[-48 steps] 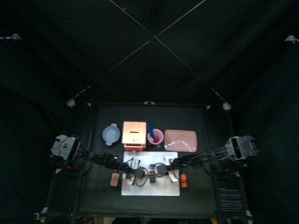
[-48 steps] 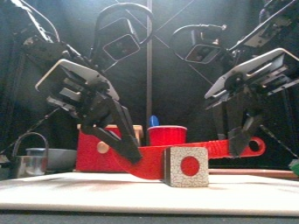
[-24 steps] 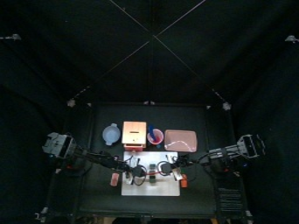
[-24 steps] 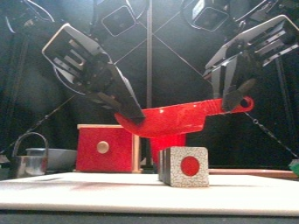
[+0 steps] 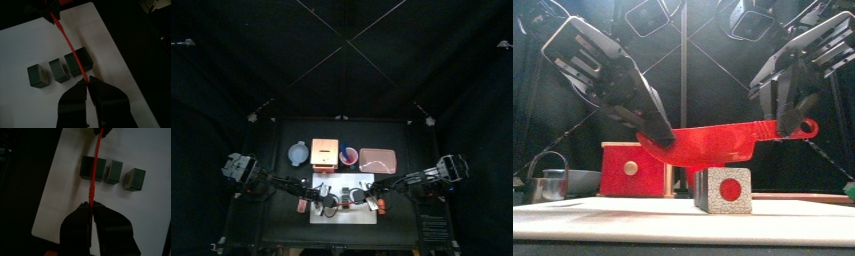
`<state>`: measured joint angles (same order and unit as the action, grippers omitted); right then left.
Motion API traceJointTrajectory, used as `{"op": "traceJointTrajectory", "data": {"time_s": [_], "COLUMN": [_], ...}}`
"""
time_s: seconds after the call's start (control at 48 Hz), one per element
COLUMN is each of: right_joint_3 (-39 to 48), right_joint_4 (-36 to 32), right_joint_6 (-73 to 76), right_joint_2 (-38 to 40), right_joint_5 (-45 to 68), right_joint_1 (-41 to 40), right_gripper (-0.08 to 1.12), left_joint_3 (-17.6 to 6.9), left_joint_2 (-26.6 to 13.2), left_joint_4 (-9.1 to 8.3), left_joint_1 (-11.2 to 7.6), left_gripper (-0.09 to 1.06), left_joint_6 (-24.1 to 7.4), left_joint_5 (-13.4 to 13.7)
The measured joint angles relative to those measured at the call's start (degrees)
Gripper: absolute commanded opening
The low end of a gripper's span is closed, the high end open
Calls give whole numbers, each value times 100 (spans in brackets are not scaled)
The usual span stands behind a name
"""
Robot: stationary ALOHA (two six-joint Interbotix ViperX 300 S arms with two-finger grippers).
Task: Place sushi on board then cut the sushi with the knife then place the pieces on the plate
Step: Cut the sushi into 4 pieces
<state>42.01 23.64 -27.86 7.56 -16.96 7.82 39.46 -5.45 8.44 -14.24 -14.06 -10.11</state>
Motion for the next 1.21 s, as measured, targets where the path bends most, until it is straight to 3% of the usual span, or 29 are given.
{"op": "traceJointTrajectory", "data": {"time_s": [0.917, 1.208], "right_joint_3": [-9, -26], "right_joint_4": [0, 105], "right_joint_6": [0, 0], "right_joint_2": [-563, -923], "right_joint_5": [237, 316], "right_joint_1": [44, 149], "right_gripper": [33, 33], "left_joint_3": [-35, -281], "left_joint_2": [-396, -668], "left_joint_4": [0, 26], "left_joint_1": [9, -35], "left_gripper": [40, 40], "left_joint_6": [0, 0], "left_joint_5": [0, 114]}}
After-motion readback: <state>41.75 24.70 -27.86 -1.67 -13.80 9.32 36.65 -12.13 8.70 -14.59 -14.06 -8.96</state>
